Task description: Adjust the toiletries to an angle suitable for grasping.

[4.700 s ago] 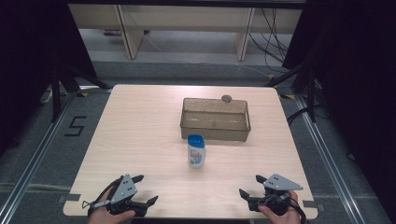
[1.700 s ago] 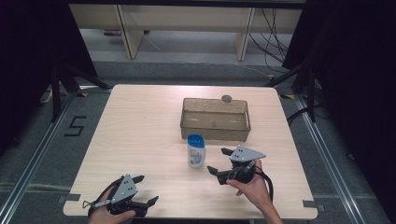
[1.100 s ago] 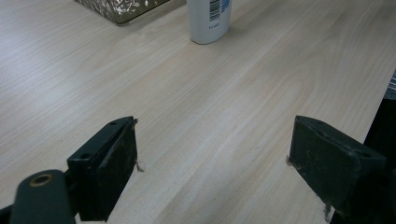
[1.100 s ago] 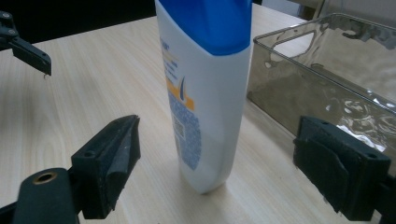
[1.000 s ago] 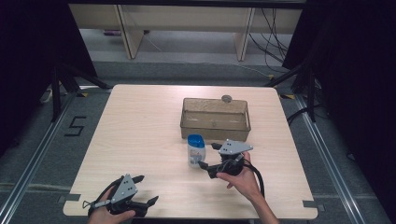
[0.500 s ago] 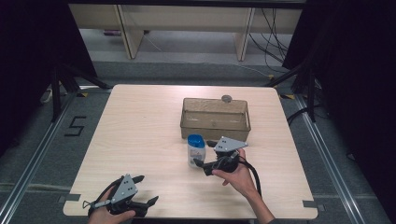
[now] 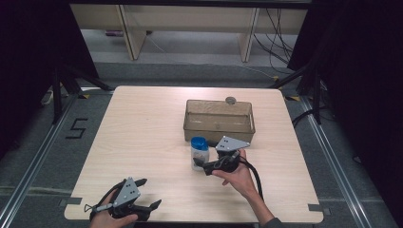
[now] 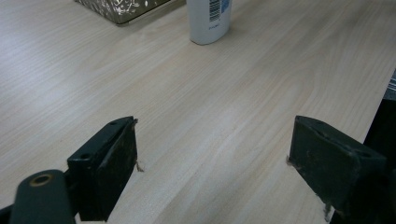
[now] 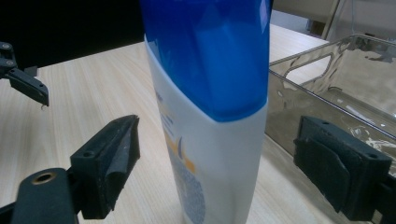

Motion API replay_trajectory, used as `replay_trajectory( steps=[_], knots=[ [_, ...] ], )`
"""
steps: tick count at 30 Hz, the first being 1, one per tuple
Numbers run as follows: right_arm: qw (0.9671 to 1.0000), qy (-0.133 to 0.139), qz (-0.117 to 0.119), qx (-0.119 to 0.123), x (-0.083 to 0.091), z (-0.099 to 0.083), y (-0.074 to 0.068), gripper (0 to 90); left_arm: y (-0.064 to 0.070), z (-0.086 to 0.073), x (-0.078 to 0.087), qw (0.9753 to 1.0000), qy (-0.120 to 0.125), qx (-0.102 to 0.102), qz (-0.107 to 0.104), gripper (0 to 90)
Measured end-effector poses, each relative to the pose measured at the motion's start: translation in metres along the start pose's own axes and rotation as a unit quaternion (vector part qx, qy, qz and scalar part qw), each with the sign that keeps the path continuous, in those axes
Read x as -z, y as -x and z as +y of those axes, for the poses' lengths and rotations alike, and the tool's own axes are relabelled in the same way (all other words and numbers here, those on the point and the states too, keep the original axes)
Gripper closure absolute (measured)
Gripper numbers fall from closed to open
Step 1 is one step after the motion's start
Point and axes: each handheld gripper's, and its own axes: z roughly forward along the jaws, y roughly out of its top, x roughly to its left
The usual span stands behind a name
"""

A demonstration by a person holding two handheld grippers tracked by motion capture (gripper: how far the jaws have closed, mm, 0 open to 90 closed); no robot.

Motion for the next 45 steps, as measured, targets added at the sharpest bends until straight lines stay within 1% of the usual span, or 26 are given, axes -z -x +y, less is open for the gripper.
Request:
replay_trajectory(
  steps=[3,6,7,8,9,10,12,13,14,15,16,18,23,25,26,29,30,31,32,33,34,36,38,41,43,45],
  knots=[
    [1.0,-0.001,-0.001,-0.007,-0.002,0.0,-0.002,15.5,0.0,0.0,-0.001,1.0,0.001,0.002,-0.002,14.7],
    [1.0,-0.006,0.001,0.004,-0.005,0.0,0.0,15.7,0.0,0.0,0.0,1.0,0.001,0.001,-0.001,14.8],
    [0.9999,0.002,0.01,0.006,-0.008,0.0,0.0,16.1,0.0,0.0,0.0,1.0,0.0,0.001,-0.001,14.7],
    [0.9999,-0.003,0.012,0.008,-0.008,0.001,0.0,16.6,0.0,0.0,0.0,1.0,0.0,0.001,0.001,14.7],
    [1.0,-0.002,0.005,0.006,-0.009,0.0,-0.002,17.2,0.0,0.0,0.0,1.0,0.0,0.0,0.001,14.7],
    [0.9999,-0.002,-0.001,0.017,-0.009,0.001,-0.001,17.5,0.0,0.0,0.0,1.0,-0.001,0.001,-0.001,14.7],
    [0.9999,-0.01,0.008,0.012,-0.011,0.001,-0.002,18.5,0.0,0.0,0.0,1.0,0.0,0.002,-0.002,14.7],
    [0.9998,-0.01,0.006,0.015,-0.012,0.0,-0.002,19.3,0.0,0.0,0.0,1.0,0.003,0.004,-0.002,14.7],
    [0.9999,-0.008,0.003,0.006,-0.012,0.0,-0.003,20.1,-0.001,0.0,0.0,1.0,-0.002,-0.003,0.0,14.7],
    [0.9999,-0.007,0.008,0.008,-0.013,0.0,-0.001,21.5,-0.001,0.0,0.001,1.0,-0.005,-0.008,0.001,14.7],
    [0.9998,-0.004,0.016,0.012,-0.015,0.0,-0.001,23.4,-0.001,0.0,0.001,1.0,-0.001,-0.004,0.001,14.7],
    [0.9998,-0.011,0.014,0.002,-0.014,-0.001,-0.001,27.3,-0.001,0.0,0.0,1.0,0.0,-0.001,0.0,14.8],
    [0.9998,-0.011,0.019,-0.002,-0.015,-0.003,0.001,33.1,-0.001,0.0,0.0,1.0,0.0,-0.002,0.0,14.7],
    [0.9998,-0.01,0.014,0.013,-0.016,-0.003,0.003,35.5,0.0,0.0,0.0,1.0,0.003,0.002,-0.002,14.7],
    [0.9997,-0.01,0.022,0.001,-0.016,-0.004,0.001,36.1,0.0,0.0,0.0,1.0,0.003,0.002,-0.002,14.7],
    [0.9997,-0.007,0.021,0.005,-0.017,-0.005,0.003,38.7,0.0,0.0,0.0,1.0,0.004,0.003,-0.002,14.7],
    [0.9996,-0.006,0.029,-0.001,-0.018,-0.006,0.002,39.5,0.0,0.0,0.0,1.0,0.003,0.003,-0.003,14.7],
    [0.9997,-0.009,0.023,-0.008,-0.016,-0.006,0.002,40.7,0.0,0.0,0.0,1.0,0.003,0.003,-0.003,14.7],
    [0.9994,-0.004,0.032,-0.01,-0.017,-0.006,0.002,41.6,0.0,0.0,0.0,1.0,0.003,0.003,-0.002,14.7],
    [0.9994,-0.004,0.029,-0.016,-0.016,-0.006,0.002,44.6,0.0,0.0,0.0,1.0,0.004,0.003,-0.003,14.7],
    [0.9995,0.005,0.031,-0.004,-0.016,-0.006,0.005,45.9,0.0,0.0,0.001,1.0,0.004,0.003,-0.003,14.7],
    [0.9989,0.005,0.044,-0.013,-0.016,-0.006,0.003,48.9,0.0,0.0,0.0,1.0,0.004,0.004,-0.002,14.7],
    [0.9994,0.001,0.035,-0.005,-0.016,-0.006,0.001,49.9,-0.001,0.0,0.0,1.0,-0.001,-0.004,-0.001,14.7],
    [0.9996,0.0,0.026,0.012,-0.015,-0.005,0.001,51.2,0.0,0.0,0.0,1.0,-0.002,0.001,-0.007,14.7],
    [0.9996,0.003,0.024,0.015,-0.015,-0.005,0.001,51.9,0.001,-0.001,-0.001,1.0,0.003,0.001,-0.001,14.7],
    [0.9995,0.006,0.029,0.011,-0.015,-0.005,0.002,52.5,0.001,0.0,-0.001,1.0,-0.001,0.001,-0.005,14.7]
  ],
)
